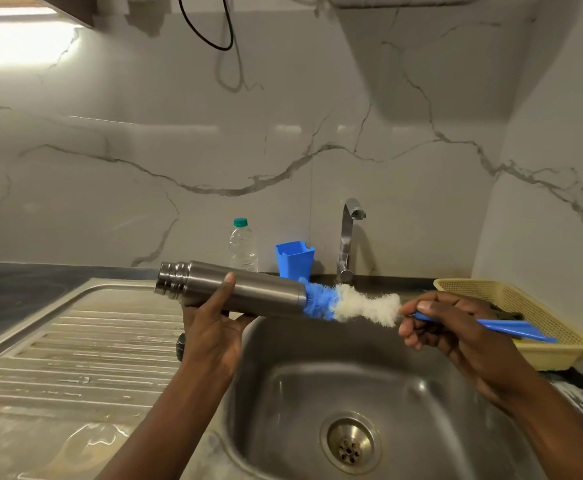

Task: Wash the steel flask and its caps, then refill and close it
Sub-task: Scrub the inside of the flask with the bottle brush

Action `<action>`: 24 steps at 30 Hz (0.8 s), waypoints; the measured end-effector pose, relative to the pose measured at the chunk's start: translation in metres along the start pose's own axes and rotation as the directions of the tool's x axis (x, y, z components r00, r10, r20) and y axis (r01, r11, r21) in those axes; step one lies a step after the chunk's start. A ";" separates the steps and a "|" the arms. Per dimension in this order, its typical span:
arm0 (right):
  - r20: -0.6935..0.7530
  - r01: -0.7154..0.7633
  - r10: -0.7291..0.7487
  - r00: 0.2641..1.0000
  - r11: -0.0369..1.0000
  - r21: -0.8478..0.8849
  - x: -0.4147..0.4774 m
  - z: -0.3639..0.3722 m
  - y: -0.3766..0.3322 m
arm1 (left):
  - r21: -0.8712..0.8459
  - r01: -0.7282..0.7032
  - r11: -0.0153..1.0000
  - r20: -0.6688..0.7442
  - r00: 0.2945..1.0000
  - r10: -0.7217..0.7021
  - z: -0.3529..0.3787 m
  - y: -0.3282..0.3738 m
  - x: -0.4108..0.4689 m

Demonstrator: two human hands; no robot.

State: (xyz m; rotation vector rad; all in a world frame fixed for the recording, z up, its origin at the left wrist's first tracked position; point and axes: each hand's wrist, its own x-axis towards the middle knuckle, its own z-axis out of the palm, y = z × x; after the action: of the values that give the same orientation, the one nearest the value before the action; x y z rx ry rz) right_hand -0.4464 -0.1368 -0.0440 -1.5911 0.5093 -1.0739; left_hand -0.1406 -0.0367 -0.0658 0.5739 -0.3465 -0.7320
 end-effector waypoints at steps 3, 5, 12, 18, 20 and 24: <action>0.009 -0.010 0.010 1.000 1.000 -0.021 0.000 0.003 0.007 | 0.024 0.026 0.999 0.015 1.000 -0.026 0.005 -0.004 -0.005; 0.009 -0.003 0.004 1.000 1.000 -0.030 0.000 0.000 0.005 | 0.031 0.017 0.999 0.010 1.000 -0.017 0.004 -0.004 -0.005; 0.015 0.004 -0.004 1.000 1.000 -0.028 0.000 0.001 0.006 | 0.028 0.051 0.998 0.025 0.998 -0.051 0.004 -0.005 -0.005; -0.030 0.048 -0.048 0.998 0.999 -0.019 0.000 -0.004 -0.005 | 0.050 0.014 0.999 0.021 1.000 -0.015 0.002 -0.004 -0.002; -0.019 0.049 -0.049 0.999 0.999 -0.013 0.000 -0.002 -0.003 | 0.038 0.031 0.999 0.016 0.999 -0.032 0.001 -0.004 -0.003; -0.010 0.016 -0.017 1.000 0.999 -0.035 0.000 0.000 0.004 | 0.056 0.042 0.998 0.008 0.999 -0.042 0.005 -0.008 -0.005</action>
State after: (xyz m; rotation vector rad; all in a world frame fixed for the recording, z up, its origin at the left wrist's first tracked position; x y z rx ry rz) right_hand -0.4457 -0.1384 -0.0480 -1.6234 0.5246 -1.0911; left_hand -0.1505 -0.0399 -0.0672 0.6327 -0.3649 -0.7673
